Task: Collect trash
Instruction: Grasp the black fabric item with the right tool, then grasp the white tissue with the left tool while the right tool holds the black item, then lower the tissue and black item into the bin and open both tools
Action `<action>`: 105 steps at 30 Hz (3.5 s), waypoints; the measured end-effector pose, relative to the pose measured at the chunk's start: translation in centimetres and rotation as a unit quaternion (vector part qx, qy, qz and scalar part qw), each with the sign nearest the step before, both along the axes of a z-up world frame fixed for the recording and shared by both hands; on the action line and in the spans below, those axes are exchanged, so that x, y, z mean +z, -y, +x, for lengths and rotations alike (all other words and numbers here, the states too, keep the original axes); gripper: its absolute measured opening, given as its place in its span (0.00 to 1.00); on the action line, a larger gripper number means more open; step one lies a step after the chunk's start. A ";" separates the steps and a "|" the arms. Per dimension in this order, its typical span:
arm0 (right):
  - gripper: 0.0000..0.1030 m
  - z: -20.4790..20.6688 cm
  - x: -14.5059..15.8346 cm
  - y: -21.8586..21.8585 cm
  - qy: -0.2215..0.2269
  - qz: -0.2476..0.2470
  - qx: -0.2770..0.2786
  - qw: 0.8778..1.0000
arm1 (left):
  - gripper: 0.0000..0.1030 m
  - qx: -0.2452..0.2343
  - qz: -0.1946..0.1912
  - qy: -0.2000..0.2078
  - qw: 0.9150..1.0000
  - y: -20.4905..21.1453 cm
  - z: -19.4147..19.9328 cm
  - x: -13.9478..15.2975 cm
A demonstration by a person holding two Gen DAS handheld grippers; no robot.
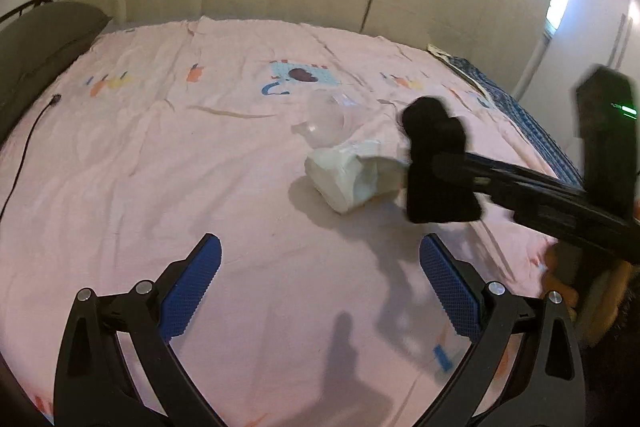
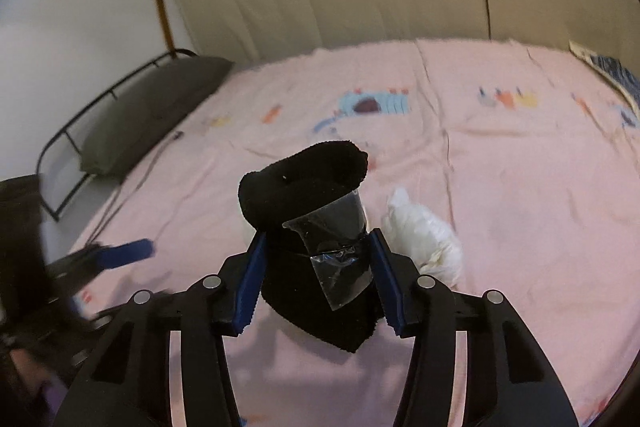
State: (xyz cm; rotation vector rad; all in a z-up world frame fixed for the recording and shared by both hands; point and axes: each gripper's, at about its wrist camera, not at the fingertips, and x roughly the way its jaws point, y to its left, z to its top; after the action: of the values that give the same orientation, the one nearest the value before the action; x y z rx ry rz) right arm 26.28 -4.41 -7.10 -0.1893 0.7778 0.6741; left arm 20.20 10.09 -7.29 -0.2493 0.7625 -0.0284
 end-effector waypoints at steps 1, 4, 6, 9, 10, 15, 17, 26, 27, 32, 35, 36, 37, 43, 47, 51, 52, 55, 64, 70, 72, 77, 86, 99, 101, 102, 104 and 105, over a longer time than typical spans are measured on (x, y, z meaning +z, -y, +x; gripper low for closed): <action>0.46 -0.3 0.6 0.4 0.009 0.003 0.004 1.000 | 0.94 0.006 -0.005 -0.005 1.000 0.1 0.4 -0.2; 0.46 -0.9 2.0 1.8 0.028 0.010 0.006 1.000 | 0.94 0.020 -0.020 -0.012 1.000 0.5 1.5 -0.6; 0.46 -1.1 2.9 2.9 0.032 0.025 0.008 0.999 | 0.94 0.026 -0.033 -0.013 0.999 0.8 2.1 -0.8; 0.47 -1.1 4.2 4.8 0.033 0.053 0.003 0.998 | 0.94 0.036 -0.073 -0.028 0.996 1.0 3.6 -1.4; 0.47 -1.2 4.5 5.3 0.032 0.059 0.000 0.998 | 0.94 0.036 -0.080 -0.033 0.996 1.2 3.9 -1.5; 0.47 -0.5 5.5 7.4 0.028 0.078 -0.022 0.996 | 0.94 0.041 -0.089 -0.043 0.994 2.7 6.4 -2.1; 0.47 -0.1 5.6 7.9 0.026 0.087 -0.036 0.995 | 0.94 0.057 -0.081 -0.047 0.994 3.2 7.2 -2.3; 0.47 0.7 6.0 8.1 0.011 0.127 -0.030 0.991 | 0.94 0.113 -0.045 -0.074 0.990 4.8 9.6 -3.4; 0.47 0.6 6.1 8.1 0.017 0.123 -0.032 0.992 | 0.94 0.118 -0.046 -0.075 0.989 4.8 9.7 -3.4; 0.47 -0.2 6.4 7.6 0.060 0.082 -0.030 0.994 | 0.94 0.099 -0.022 -0.084 0.991 4.9 10.4 -3.6; 0.47 -0.1 6.0 7.2 0.058 0.073 -0.026 0.995 | 0.86 0.102 -0.014 -0.084 0.991 4.7 10.2 -3.3; 0.47 -0.2 6.0 7.1 0.062 0.069 -0.026 0.995 | 0.86 0.101 -0.015 -0.083 0.991 4.6 10.2 -3.2; 0.47 -0.2 5.9 6.9 0.067 0.062 -0.026 0.996 | 0.86 0.101 -0.018 -0.081 0.991 4.4 10.1 -3.1; 0.47 -0.3 5.6 6.3 0.070 0.048 -0.014 0.996 | 0.86 0.106 -0.033 -0.069 0.991 3.5 9.2 -2.3; 0.47 -0.4 5.4 6.3 0.071 0.041 -0.013 0.997 | 0.86 0.112 -0.041 -0.067 0.991 3.2 8.5 -2.1; 0.47 -0.3 5.1 6.5 0.063 0.040 -0.021 0.997 | 0.86 0.116 -0.022 -0.069 0.991 3.3 8.0 -2.3; 0.47 -0.2 5.0 6.6 0.059 0.040 -0.025 0.997 | 0.86 0.118 -0.021 -0.070 0.990 3.3 7.9 -2.3; 0.47 -0.3 5.2 7.3 0.026 0.067 -0.028 0.997 | 0.86 0.116 -0.041 -0.072 0.990 3.0 7.5 -2.2; 0.47 -3.2 7.2 7.3 0.087 0.032 -0.034 0.995 | 0.86 0.116 -0.065 -0.051 0.990 2.0 5.4 -0.7; 0.47 -4.7 6.6 8.3 0.066 0.029 -0.042 0.997 | 0.86 0.096 -0.055 -0.049 0.993 3.0 3.9 -0.1; 0.47 -5.3 6.3 9.0 0.055 0.030 -0.045 0.997 | 0.86 0.092 -0.050 -0.050 0.993 3.5 3.5 0.0; 0.47 -7.3 5.9 11.0 0.042 0.023 -0.050 0.998 | 0.86 0.066 -0.030 -0.054 0.996 5.2 2.0 0.1; 0.47 -12.8 5.8 12.7 0.046 0.001 -0.055 0.997 | 0.86 0.040 -0.017 -0.043 0.998 6.9 -2.6 1.0; 0.47 -18.2 6.2 14.2 0.066 -0.037 -0.061 0.995 | 0.86 -0.008 0.004 -0.031 0.999 8.4 -9.6 1.5; 0.47 -19.0 6.2 14.6 0.065 -0.040 -0.061 0.995 | 0.86 -0.012 0.007 -0.032 0.999 8.6 -10.3 1.5; 0.47 -19.2 6.2 14.7 0.064 -0.040 -0.060 0.995 | 0.86 -0.017 0.009 -0.034 0.999 8.8 -10.8 1.4; 0.47 -20.0 6.1 15.0 0.059 -0.044 -0.057 0.996 | 0.86 -0.024 0.015 -0.038 0.999 9.3 -11.6 1.3; 0.47 -20.3 6.0 14.9 0.057 -0.046 -0.054 0.996 | 0.86 -0.028 0.017 -0.041 0.999 9.5 -12.0 1.2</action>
State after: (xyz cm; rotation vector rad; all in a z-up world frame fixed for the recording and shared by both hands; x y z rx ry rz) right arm 5.99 -19.33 -1.06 -0.2658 0.7046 0.5213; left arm 8.21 0.62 -6.06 -0.1973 0.8513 -0.0574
